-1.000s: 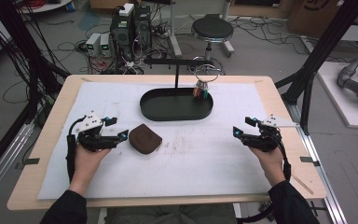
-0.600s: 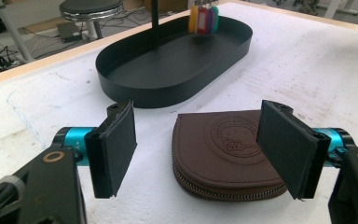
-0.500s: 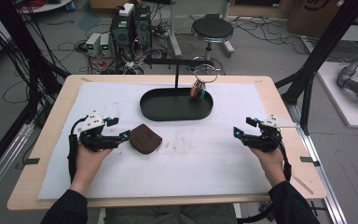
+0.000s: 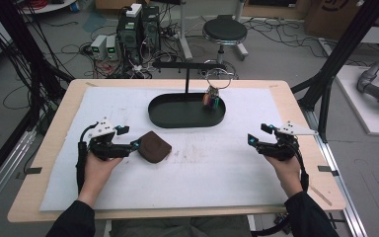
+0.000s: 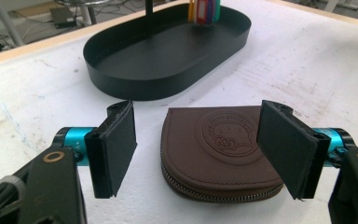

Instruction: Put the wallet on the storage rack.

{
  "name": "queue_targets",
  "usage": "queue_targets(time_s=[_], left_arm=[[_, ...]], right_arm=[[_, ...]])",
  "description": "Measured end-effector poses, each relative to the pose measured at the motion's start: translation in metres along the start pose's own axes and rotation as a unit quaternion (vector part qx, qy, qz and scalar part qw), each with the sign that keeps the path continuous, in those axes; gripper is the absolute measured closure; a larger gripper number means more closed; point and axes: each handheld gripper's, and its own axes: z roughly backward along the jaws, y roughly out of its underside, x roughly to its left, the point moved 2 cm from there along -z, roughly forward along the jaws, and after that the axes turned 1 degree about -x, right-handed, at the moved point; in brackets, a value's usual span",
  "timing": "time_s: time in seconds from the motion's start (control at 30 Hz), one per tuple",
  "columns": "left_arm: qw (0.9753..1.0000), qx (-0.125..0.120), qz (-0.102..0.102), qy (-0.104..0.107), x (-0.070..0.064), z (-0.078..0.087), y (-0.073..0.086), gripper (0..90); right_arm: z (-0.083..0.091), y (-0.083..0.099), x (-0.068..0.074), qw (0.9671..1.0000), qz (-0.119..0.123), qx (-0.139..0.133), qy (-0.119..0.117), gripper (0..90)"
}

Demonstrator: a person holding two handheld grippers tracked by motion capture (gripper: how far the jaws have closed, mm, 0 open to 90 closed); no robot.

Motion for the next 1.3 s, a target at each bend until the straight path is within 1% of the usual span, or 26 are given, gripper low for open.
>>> queue_targets(time_s=[0.1, 0.2, 0.27, 0.37, 0.43, 0.53, 0.6, 0.7, 0.73, 0.8, 0.83, 0.9, 1.0, 1.07, 1.13, 1.17, 1.27, 1.3], left_arm=[[0.9999, 0.005, 0.010, 0.000, 0.002, -0.003, 0.001, 28.3], [0.9997, 0.011, 0.019, -0.008, 0.005, -0.006, 0.003, 28.9], [0.9994, 0.014, 0.031, -0.010, 0.008, -0.008, 0.003, 29.4], [0.9984, 0.021, 0.051, -0.012, 0.012, -0.013, 0.004, 30.4], [0.9975, 0.030, 0.062, -0.014, 0.014, -0.016, 0.004, 31.9], [0.9965, 0.039, 0.072, -0.016, 0.017, -0.023, 0.002, 34.3], [0.9957, 0.041, 0.082, -0.012, 0.018, -0.027, 0.002, 36.6], [0.9943, 0.060, 0.087, -0.015, 0.019, -0.032, 0.002, 38.6], [0.9940, 0.059, 0.091, -0.016, 0.019, -0.034, 0.002, 39.1], [0.9933, 0.067, 0.093, -0.014, 0.021, -0.036, 0.000, 40.9], [0.9930, 0.067, 0.097, -0.014, 0.021, -0.037, -0.001, 41.2], [0.9923, 0.069, 0.103, -0.007, 0.023, -0.040, -0.004, 42.6], [0.9914, 0.078, 0.105, -0.004, 0.025, -0.048, -0.007, 44.1], [0.9902, 0.083, 0.113, 0.001, 0.027, -0.053, -0.007, 46.0], [0.9888, 0.088, 0.120, 0.001, 0.028, -0.058, -0.006, 47.1], [0.9877, 0.091, 0.127, 0.007, 0.029, -0.061, -0.005, 47.7], [0.9850, 0.107, 0.135, 0.010, 0.030, -0.067, -0.003, 48.3], [0.9841, 0.109, 0.140, 0.014, 0.030, -0.069, -0.002, 49.7]], right_arm=[[0.000, 0.000, -0.001, 1.0000, 0.003, -0.001, 0.000, 26.5], [0.000, 0.000, 0.000, 1.0000, 0.003, -0.001, 0.001, 26.6], [-0.001, 0.000, 0.000, 1.0000, 0.004, 0.000, 0.001, 26.7], [-0.001, 0.000, 0.000, 1.0000, 0.006, 0.000, 0.001, 26.8], [-0.002, 0.000, 0.000, 1.0000, 0.008, 0.001, 0.002, 26.8], [-0.002, 0.000, 0.001, 1.0000, 0.007, 0.002, 0.000, 26.8], [-0.002, 0.000, 0.001, 1.0000, 0.010, 0.001, 0.001, 26.9], [-0.002, 0.000, 0.001, 0.9999, 0.010, 0.001, 0.002, 27.0], [-0.003, 0.000, 0.001, 0.9999, 0.011, 0.001, 0.002, 27.0], [-0.003, 0.000, 0.001, 0.9999, 0.013, 0.001, 0.003, 27.0], [-0.003, 0.000, 0.001, 0.9999, 0.013, 0.001, 0.002, 27.0], [-0.003, 0.000, 0.001, 0.9999, 0.013, 0.001, 0.003, 27.2], [-0.004, -0.001, 0.001, 0.9999, 0.012, 0.001, 0.002, 27.3], [-0.004, -0.001, 0.001, 0.9999, 0.012, 0.002, 0.002, 27.3], [-0.004, 0.000, 0.001, 0.9999, 0.012, 0.001, 0.002, 27.2], [-0.005, 0.000, 0.001, 0.9999, 0.014, 0.002, 0.002, 27.2], [-0.006, 0.000, 0.001, 0.9999, 0.014, 0.006, 0.002, 27.4], [-0.006, 0.000, 0.001, 0.9999, 0.014, 0.007, 0.002, 27.4]])
